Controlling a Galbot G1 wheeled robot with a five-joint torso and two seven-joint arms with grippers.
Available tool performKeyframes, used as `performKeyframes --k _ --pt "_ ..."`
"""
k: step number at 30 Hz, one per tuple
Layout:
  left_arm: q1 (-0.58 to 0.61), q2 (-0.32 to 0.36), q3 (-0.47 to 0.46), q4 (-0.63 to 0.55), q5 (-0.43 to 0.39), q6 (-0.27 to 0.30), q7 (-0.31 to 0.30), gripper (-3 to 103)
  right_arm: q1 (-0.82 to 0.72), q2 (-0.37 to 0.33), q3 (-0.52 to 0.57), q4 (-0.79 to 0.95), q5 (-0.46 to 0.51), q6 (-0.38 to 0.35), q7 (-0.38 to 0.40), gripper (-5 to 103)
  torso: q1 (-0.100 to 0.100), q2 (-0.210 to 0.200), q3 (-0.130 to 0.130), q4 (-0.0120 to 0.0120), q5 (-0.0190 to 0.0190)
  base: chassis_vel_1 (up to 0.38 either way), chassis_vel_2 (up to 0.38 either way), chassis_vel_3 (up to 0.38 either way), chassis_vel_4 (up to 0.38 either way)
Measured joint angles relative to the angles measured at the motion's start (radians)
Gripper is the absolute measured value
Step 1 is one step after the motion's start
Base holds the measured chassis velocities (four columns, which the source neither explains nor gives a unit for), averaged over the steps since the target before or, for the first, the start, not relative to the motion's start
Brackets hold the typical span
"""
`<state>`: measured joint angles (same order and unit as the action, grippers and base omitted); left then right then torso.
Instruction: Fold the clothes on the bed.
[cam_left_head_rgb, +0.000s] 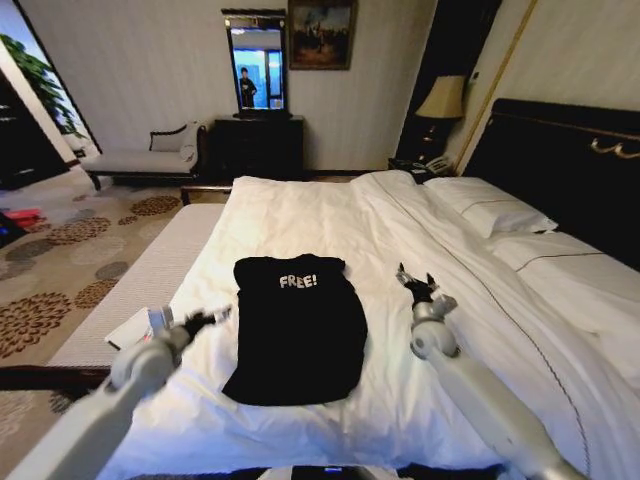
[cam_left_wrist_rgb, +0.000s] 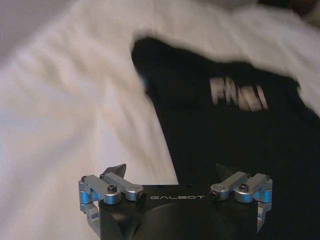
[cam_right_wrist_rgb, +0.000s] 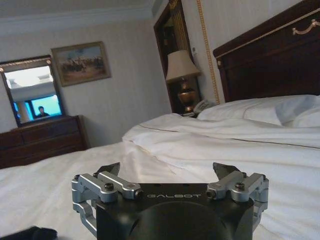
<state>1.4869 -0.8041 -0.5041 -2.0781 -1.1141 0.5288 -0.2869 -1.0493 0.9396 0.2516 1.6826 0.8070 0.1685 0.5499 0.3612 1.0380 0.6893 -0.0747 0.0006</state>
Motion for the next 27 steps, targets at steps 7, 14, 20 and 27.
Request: performKeyframes --k 7,14,20,27 --pt "0.116 -0.015 0.068 -0.015 0.112 0.011 0.054 100 -0.008 0.012 0.016 -0.009 -0.008 -0.01 0.039 100 0.0 0.0 0.0 -0.0007 -0.0005 0.0 0.0 0.0 0.0" --pt "0.189 -0.041 0.073 -0.021 0.177 -0.023 0.068 100 -0.015 0.012 0.029 -0.015 -0.006 -0.017 0.052 100 0.0 0.0 0.0 -0.0009 -0.0004 0.0 0.0 0.0 0.0" --pt "0.233 -0.047 0.072 -0.054 0.198 -0.035 0.067 96 -0.014 0.013 0.025 -0.024 -0.006 -0.024 0.062 100 0.001 0.0 0.0 -0.0008 -0.0002 0.0 0.0 0.0 0.0" --pt "0.237 -0.056 0.077 -0.055 0.225 -0.066 0.069 70 -0.005 0.015 0.019 -0.036 -0.007 -0.025 0.068 100 0.0 0.0 0.0 -0.0008 -0.0007 0.0 0.0 0.0 0.0"
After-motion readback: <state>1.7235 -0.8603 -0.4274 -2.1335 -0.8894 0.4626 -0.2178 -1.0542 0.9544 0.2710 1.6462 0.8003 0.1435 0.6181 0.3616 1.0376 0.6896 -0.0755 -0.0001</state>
